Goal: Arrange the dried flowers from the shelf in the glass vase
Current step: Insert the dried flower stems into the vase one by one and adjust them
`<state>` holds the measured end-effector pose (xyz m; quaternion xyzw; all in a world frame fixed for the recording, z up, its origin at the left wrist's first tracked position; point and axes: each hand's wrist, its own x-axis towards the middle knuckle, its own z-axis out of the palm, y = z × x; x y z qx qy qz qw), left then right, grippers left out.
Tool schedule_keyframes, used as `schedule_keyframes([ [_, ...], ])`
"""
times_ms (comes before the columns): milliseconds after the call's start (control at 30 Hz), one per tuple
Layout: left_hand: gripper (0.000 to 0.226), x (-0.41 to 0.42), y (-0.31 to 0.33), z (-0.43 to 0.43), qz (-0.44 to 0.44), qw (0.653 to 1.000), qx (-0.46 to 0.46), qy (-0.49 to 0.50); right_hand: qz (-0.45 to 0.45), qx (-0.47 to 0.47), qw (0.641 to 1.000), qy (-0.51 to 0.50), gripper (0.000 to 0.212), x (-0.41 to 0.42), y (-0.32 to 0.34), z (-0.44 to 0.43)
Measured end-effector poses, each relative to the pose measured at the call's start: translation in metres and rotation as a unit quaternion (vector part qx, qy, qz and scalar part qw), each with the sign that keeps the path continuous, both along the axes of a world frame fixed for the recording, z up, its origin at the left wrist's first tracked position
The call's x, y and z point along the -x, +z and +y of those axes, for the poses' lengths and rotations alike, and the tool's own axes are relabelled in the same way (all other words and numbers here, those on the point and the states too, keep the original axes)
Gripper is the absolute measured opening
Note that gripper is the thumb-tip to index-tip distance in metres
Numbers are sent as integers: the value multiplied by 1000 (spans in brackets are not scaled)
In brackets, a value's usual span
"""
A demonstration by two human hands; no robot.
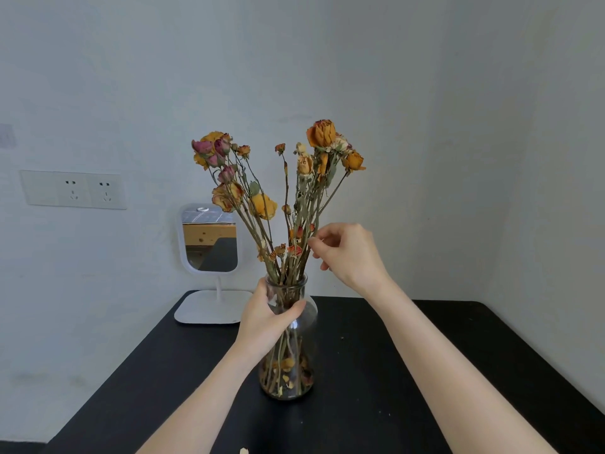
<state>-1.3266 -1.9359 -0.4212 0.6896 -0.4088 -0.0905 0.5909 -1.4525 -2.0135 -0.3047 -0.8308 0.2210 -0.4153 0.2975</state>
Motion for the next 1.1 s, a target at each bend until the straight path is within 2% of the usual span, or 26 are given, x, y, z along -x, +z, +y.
schedule_keyframes([
  [233,57,0,0,-1,-8,1000,10,6,-62,14,998,-8,30,-3,-3,3],
  [633,55,0,0,0,-5,1000,9,4,-47,17,999,9,20,-3,-12,-2],
  [867,55,0,0,2,0,1000,19,-19,-56,-40,996,58,8,0,-26,-2],
  [967,48,2,5,8,8,998,39,-40,-31,-72,993,84,15,5,-44,-3],
  [1100,47,4,16,15,75,991,92,-54,13,-94,992,78,23,5,-61,-8],
])
